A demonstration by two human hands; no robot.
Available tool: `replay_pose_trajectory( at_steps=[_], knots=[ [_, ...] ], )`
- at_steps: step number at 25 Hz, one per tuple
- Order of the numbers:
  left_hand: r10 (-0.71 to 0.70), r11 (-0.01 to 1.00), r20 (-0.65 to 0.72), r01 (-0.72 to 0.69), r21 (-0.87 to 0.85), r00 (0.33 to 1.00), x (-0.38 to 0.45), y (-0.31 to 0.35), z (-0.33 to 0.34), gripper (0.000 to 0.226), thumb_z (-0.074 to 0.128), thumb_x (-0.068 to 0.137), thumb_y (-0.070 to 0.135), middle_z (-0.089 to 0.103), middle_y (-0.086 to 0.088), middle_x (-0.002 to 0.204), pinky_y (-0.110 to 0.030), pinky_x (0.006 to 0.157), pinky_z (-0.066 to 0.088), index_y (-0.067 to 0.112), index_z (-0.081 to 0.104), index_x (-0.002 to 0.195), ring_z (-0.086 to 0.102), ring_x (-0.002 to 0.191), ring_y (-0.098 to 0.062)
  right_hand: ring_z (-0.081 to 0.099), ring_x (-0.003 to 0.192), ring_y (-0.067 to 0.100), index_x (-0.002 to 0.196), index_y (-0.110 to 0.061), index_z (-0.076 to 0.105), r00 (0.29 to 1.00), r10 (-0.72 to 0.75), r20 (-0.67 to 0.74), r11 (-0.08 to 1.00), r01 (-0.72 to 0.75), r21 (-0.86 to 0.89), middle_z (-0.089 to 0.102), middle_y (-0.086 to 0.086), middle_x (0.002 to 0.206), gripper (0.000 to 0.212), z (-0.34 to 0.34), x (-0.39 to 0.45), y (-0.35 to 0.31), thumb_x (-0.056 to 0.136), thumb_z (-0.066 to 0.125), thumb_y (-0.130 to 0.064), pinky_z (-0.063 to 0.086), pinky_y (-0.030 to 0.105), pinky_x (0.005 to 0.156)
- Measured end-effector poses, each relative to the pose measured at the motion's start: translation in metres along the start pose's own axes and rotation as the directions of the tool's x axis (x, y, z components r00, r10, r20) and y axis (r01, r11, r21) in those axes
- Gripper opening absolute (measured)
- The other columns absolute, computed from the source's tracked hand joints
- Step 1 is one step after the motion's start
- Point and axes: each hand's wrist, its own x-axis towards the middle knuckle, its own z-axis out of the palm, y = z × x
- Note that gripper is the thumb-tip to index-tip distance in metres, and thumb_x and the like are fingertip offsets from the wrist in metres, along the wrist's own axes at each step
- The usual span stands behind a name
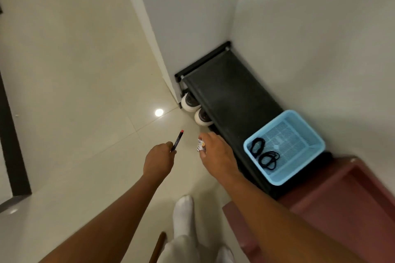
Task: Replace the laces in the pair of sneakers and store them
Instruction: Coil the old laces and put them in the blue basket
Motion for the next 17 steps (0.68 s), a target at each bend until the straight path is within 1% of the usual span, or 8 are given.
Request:
replay_pose_trajectory(
  at_steps=[2,4,7,9,11,15,17],
  knots=[
    [0.072,0.997,-0.037,-0.071,0.022,0.997,-0.007,0.027,-0.025,0.017,0.057,0.102,0.028,0.061,-0.001,0.077,-0.034,0.058,0.038,0.014,0.064,0.098,0.055,0.070,-0.023,0.058,0.106,0.021,0.128,-0.022,0.057,0.998,0.009,-0.058,1.000,-0.009,0.007,0.060,0.001,0.118,0.036,-0.035,-0.009,0.004,0.094,0.068,-0.020,0.051,0.033,0.087],
    [0.148,0.989,-0.055,-0.145,0.040,0.988,-0.015,0.061,-0.047,0.017,0.057,0.102,0.029,0.060,0.001,0.077,-0.034,0.059,0.041,0.014,0.066,0.098,0.056,0.071,-0.022,0.057,0.104,0.020,0.128,-0.023,0.057,0.993,0.062,-0.099,0.998,-0.060,0.022,0.059,0.000,0.117,0.035,-0.075,-0.025,0.016,0.095,0.068,-0.022,0.053,0.035,0.084],
    [0.280,0.960,-0.054,-0.278,0.048,0.959,-0.026,0.118,-0.074,0.018,0.057,0.103,0.030,0.064,0.001,0.082,-0.033,0.062,0.045,0.016,0.067,0.101,0.056,0.073,-0.019,0.058,0.102,0.020,0.126,-0.023,0.055,0.976,0.168,-0.140,0.986,-0.166,0.023,0.059,-0.001,0.115,0.030,-0.126,-0.048,0.046,0.097,0.066,-0.023,0.054,0.037,0.082],
    [0.361,0.933,-0.056,-0.359,0.031,0.931,-0.030,0.153,-0.084,0.016,0.057,0.103,0.030,0.067,0.000,0.086,-0.033,0.066,0.050,0.018,0.068,0.102,0.058,0.075,-0.018,0.060,0.103,0.021,0.127,-0.023,0.056,0.956,0.245,-0.160,0.970,-0.242,0.037,0.060,-0.001,0.114,0.028,-0.150,-0.061,0.068,0.099,0.062,-0.023,0.054,0.041,0.083],
    [0.418,0.908,-0.037,-0.418,0.019,0.908,-0.030,0.182,-0.090,0.016,0.056,0.103,0.030,0.065,0.001,0.087,-0.031,0.068,0.052,0.019,0.067,0.102,0.059,0.076,-0.015,0.060,0.105,0.020,0.130,-0.021,0.056,0.932,0.315,-0.178,0.949,-0.307,0.072,0.061,-0.001,0.115,0.030,-0.166,-0.071,0.089,0.100,0.062,-0.023,0.055,0.040,0.086],
    [0.492,0.871,0.016,-0.492,0.019,0.871,-0.021,0.223,-0.085,0.017,0.053,0.105,0.030,0.057,0.004,0.085,-0.026,0.066,0.042,0.017,0.065,0.103,0.054,0.077,-0.012,0.060,0.106,0.019,0.131,-0.020,0.057,0.896,0.399,-0.194,0.916,-0.397,0.052,0.062,-0.002,0.116,0.032,-0.174,-0.080,0.121,0.100,0.064,-0.026,0.055,0.035,0.081],
    [0.502,0.864,0.042,-0.503,0.014,0.864,-0.013,0.232,-0.077,0.019,0.052,0.105,0.031,0.059,0.004,0.087,-0.028,0.069,0.048,0.017,0.066,0.105,0.056,0.080,-0.013,0.061,0.104,0.019,0.128,-0.020,0.058,0.880,0.439,-0.183,0.898,-0.437,0.056,0.062,-0.002,0.114,0.029,-0.169,-0.076,0.131,0.100,0.064,-0.026,0.055,0.034,0.077]
  ],
)
